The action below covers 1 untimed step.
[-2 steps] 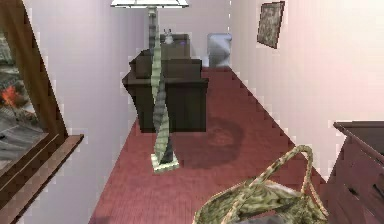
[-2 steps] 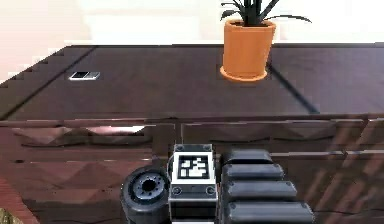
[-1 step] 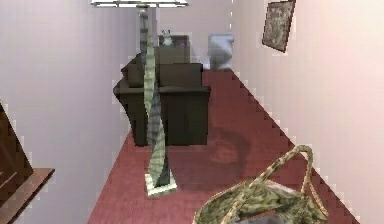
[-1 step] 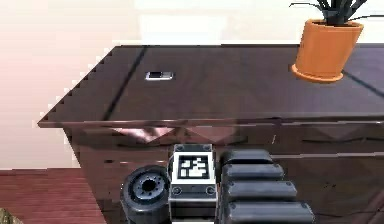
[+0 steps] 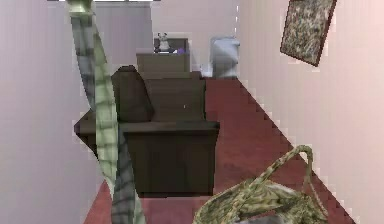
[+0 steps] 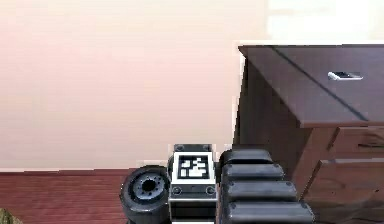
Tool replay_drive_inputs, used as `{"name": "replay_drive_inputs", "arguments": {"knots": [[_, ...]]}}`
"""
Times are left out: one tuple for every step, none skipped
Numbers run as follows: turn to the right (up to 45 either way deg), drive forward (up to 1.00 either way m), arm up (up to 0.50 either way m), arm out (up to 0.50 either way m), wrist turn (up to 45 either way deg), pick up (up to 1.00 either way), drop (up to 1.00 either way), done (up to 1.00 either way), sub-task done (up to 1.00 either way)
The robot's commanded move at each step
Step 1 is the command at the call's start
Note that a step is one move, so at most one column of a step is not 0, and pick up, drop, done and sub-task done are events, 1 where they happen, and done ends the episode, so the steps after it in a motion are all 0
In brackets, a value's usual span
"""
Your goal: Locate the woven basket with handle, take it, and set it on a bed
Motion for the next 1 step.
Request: {"name": "replay_drive_inputs", "arguments": {"knots": [[27.0, 0.0, 0.0, 0.0, 0.0, 0.0, 0.0, 0.0, 0.0]]}}
